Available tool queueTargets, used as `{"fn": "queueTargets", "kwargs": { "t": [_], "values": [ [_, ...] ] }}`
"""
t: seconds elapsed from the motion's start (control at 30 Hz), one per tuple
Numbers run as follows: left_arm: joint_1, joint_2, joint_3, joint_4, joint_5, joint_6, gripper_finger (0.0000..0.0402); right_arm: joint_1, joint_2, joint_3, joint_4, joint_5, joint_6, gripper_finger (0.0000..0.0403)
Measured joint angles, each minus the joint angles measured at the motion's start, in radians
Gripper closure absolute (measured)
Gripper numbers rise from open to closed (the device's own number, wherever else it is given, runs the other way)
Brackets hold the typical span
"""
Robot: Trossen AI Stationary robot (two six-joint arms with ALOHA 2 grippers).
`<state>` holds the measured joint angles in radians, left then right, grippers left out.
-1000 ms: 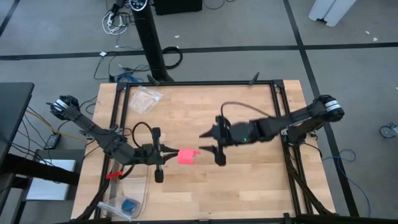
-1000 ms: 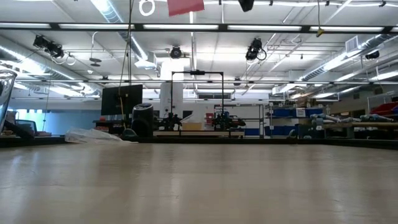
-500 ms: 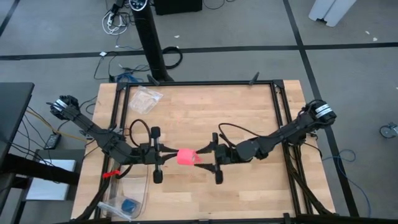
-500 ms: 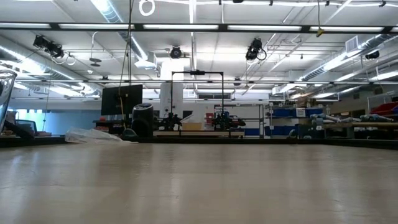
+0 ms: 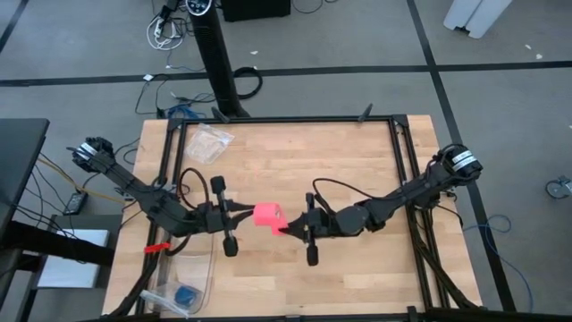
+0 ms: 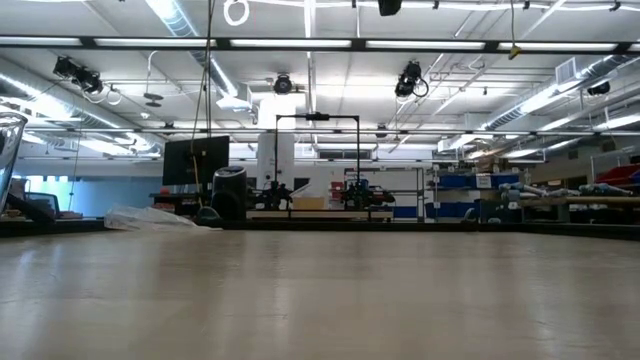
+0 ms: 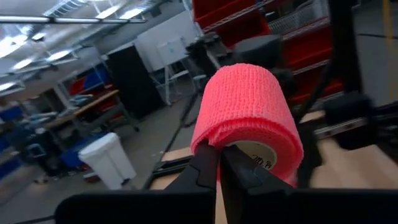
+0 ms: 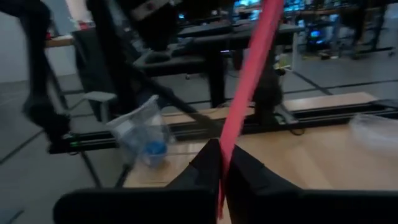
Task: Roll bandage
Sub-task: Roll the pink bandage
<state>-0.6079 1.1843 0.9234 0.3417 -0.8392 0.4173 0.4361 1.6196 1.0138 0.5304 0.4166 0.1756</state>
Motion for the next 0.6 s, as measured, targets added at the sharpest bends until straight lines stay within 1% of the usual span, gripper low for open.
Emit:
{"fn": "queueTargets", "kwargs": {
  "t": [0.17,0.27,0.43,0.6],
  "values": [
    [0.023,0.0,-0.006,-0.015,-0.057,0.044,0.0394,0.037,0.0,0.0,0.015,-0.014,0.007,0.0399],
    [0.046,0.0,-0.031,-0.025,-0.085,0.053,0.0394,0.056,0.0,0.0,0.054,-0.029,0.008,0.0397],
    [0.072,0.0,-0.06,-0.02,-0.094,0.054,0.0394,0.066,-0.001,0.0,0.109,-0.048,0.016,0.04],
    [0.082,0.045,-0.064,-0.023,-0.1,0.091,0.0394,0.053,-0.019,0.0,0.133,-0.053,0.051,0.04]
  ]
}}
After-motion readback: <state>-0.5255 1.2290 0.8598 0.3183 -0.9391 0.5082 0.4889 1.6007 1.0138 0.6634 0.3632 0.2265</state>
